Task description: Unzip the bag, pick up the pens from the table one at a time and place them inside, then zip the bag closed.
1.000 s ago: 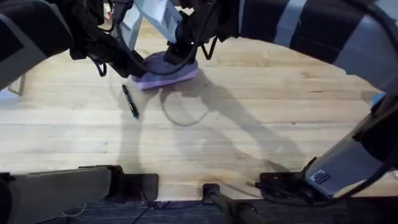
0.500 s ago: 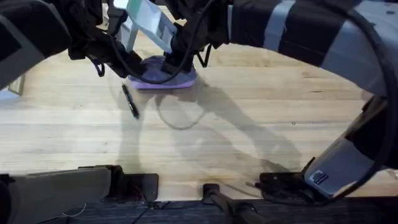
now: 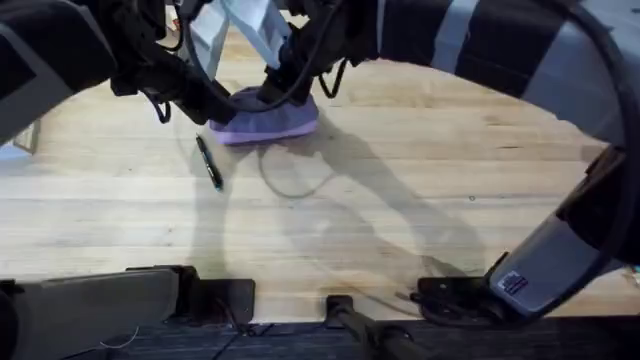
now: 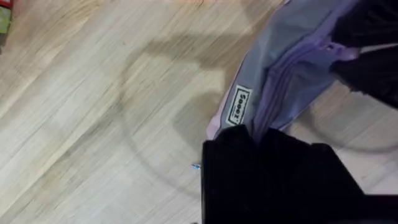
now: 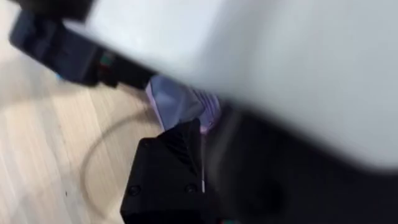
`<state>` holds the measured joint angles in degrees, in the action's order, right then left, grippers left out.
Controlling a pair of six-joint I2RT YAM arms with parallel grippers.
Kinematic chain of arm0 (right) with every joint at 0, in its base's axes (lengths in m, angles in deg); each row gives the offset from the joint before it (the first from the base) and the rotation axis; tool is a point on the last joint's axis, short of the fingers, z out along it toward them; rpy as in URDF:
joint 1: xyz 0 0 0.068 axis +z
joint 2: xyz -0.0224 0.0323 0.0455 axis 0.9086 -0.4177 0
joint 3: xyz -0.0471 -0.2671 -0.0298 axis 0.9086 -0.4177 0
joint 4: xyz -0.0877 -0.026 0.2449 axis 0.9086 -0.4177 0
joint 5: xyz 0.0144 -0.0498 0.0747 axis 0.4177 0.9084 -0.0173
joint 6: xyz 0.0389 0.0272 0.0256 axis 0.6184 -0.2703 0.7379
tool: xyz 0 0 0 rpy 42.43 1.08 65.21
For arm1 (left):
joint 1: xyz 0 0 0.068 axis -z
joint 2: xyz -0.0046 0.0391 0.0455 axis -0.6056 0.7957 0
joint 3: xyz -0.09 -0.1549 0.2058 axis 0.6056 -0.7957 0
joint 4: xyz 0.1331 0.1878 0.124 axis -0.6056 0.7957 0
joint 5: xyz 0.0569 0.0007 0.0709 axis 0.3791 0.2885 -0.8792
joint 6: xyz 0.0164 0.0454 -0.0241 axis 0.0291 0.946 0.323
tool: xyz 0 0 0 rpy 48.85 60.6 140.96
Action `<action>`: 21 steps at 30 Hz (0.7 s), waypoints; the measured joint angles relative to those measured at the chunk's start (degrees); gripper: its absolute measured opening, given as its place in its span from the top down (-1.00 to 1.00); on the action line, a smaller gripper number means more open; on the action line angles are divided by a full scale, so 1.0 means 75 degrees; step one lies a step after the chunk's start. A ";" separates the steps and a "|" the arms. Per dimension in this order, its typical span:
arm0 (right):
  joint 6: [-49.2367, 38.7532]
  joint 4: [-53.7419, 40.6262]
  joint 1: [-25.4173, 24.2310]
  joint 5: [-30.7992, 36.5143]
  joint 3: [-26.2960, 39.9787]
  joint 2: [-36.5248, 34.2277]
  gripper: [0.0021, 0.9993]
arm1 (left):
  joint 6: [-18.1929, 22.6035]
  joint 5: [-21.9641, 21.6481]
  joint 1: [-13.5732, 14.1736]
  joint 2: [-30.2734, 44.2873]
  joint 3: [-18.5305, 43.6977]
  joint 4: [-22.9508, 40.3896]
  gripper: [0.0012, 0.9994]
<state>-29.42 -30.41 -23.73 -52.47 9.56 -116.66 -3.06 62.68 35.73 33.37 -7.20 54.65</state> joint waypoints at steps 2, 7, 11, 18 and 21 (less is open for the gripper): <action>0.0033 0.0232 0.0082 0.0024 -0.0003 -0.0036 0.94 | 0.0000 -0.0061 -0.0004 0.0000 0.0000 0.0045 0.92; 0.0090 0.0682 0.0302 0.0063 -0.0003 -0.0219 0.94 | -0.0057 -0.0244 -0.0122 0.0000 0.0000 0.0111 0.92; 0.0110 0.0762 0.0470 -0.0082 -0.0003 -0.0393 0.94 | -0.0110 -0.0478 -0.0199 0.0000 -0.0006 0.0103 0.92; 0.0118 0.0922 0.0731 -0.0445 -0.0003 -0.0662 0.94 | 0.0026 -0.0741 -0.0201 0.0000 -0.0012 0.0106 0.92; 0.0119 0.0925 0.0775 -0.0506 -0.0003 -0.0662 0.94 | 0.0055 -0.0800 -0.0201 0.0000 -0.0012 0.0094 0.92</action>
<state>-28.53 -23.47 -17.92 -56.27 9.54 -121.63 -2.64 56.68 34.23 33.37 -7.29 55.36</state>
